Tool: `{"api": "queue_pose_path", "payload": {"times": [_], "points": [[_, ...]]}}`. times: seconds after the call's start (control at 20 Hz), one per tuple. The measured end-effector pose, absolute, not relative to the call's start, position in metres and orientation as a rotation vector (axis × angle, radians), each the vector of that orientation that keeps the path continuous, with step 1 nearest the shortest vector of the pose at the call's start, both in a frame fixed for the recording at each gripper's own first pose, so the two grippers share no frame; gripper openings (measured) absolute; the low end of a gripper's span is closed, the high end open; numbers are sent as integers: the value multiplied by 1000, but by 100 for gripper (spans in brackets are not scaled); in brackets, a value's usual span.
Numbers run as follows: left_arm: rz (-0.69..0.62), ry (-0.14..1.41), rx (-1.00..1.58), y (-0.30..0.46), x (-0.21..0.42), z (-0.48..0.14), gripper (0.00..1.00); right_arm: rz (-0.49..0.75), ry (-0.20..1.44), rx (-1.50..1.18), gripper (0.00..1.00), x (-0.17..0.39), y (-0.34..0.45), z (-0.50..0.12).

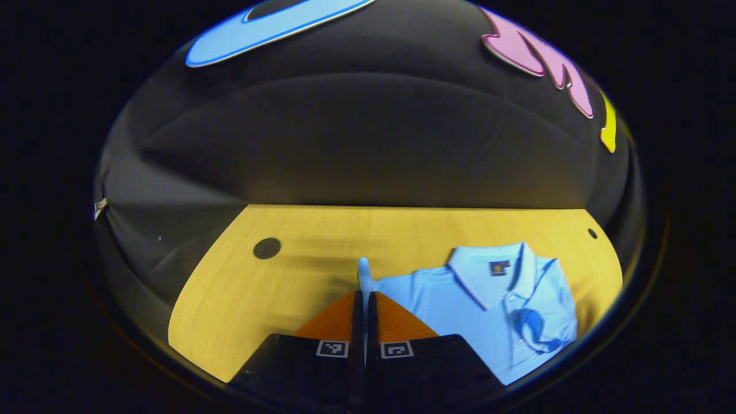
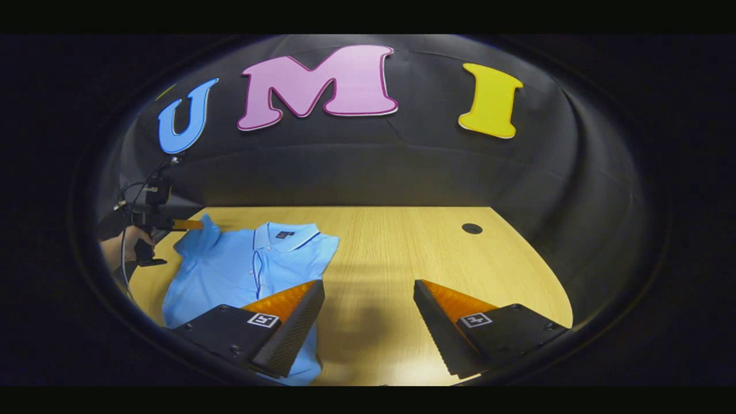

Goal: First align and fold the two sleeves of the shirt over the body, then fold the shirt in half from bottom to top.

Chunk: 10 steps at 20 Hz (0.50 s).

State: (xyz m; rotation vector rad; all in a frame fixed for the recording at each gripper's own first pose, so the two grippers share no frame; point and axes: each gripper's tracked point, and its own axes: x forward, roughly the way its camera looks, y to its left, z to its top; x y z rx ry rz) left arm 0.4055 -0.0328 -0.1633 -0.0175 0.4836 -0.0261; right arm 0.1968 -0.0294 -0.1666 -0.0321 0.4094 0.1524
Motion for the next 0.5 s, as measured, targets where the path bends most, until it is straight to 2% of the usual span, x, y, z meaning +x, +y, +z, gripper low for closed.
{"api": "queue_pose_path", "payload": {"times": [0.2, 0.3, 0.35, 0.45, 0.5], "points": [[-208, 492, -98, -121, 382, -152, 6, 149, 418, -47, 98, 176, -23, -169], [-302, 517, -167, -158, 366, -153, 13, 147, 430, -44, 98, 163, -19, -172], [-326, 525, -175, -166, 360, -155, 22, 146, 435, -33, 98, 156, -17, -173], [-353, 510, -168, -170, 344, -152, 34, 145, 444, -21, 98, 141, -12, -177], [-358, 495, -165, -167, 333, -147, 51, 143, 450, -24, 98, 134, -10, -179]]}}
